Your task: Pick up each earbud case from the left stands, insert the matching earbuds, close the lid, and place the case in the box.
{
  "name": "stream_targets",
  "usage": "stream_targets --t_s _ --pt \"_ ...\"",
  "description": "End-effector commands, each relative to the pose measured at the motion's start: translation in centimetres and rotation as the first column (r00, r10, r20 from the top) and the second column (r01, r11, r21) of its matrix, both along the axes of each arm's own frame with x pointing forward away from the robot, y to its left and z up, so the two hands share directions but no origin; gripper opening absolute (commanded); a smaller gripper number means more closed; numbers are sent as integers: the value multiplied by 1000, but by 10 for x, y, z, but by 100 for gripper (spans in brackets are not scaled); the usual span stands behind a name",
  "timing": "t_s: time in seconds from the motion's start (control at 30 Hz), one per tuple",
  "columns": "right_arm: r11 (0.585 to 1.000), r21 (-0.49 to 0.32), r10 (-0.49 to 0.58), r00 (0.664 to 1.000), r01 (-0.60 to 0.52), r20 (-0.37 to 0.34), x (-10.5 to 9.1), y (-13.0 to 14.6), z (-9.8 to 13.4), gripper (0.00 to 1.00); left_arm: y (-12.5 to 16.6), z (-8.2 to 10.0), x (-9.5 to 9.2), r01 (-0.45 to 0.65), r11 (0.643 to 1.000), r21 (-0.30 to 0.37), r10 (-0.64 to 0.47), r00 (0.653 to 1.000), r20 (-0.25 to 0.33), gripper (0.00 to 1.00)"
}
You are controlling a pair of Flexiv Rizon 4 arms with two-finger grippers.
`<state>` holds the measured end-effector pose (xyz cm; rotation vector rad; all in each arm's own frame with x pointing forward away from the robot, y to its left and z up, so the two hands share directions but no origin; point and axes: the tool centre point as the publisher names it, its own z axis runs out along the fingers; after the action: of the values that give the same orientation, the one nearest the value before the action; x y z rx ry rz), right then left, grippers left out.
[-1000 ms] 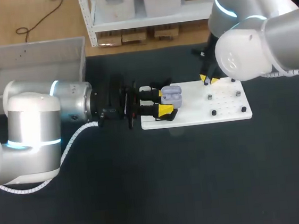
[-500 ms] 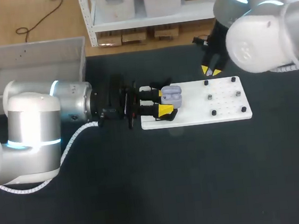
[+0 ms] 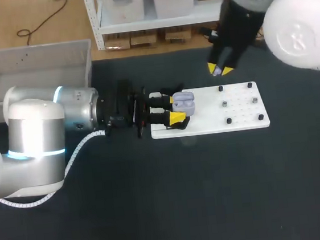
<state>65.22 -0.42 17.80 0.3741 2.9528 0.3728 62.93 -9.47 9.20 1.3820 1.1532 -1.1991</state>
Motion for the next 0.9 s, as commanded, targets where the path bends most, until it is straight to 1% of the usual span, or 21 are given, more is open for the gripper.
stream_targets --t_s 0.03,0.17,0.23,0.37,0.47,0.9 --pt "999 -8 41 998 -41 -46 -27 19 38 0 0 0 0 -2 1000 2 2 1000 0 0" --pt "995 -7 103 989 -104 -108 -39 42 40 0 0 0 0 -2 1000 2 2 1000 0 0" --pt "992 -16 121 985 -124 -124 -42 52 37 0 0 0 0 -2 1000 2 2 1000 0 0" --pt "989 -7 147 977 -150 -155 -46 67 32 0 0 0 0 -2 1000 2 2 1000 0 0" --pt "987 -14 158 972 -163 -173 -48 78 24 0 0 0 0 -2 1000 2 2 1000 0 0" --pt "987 -23 155 973 -161 -172 -48 80 22 0 0 0 0 -2 1000 2 2 1000 0 0"
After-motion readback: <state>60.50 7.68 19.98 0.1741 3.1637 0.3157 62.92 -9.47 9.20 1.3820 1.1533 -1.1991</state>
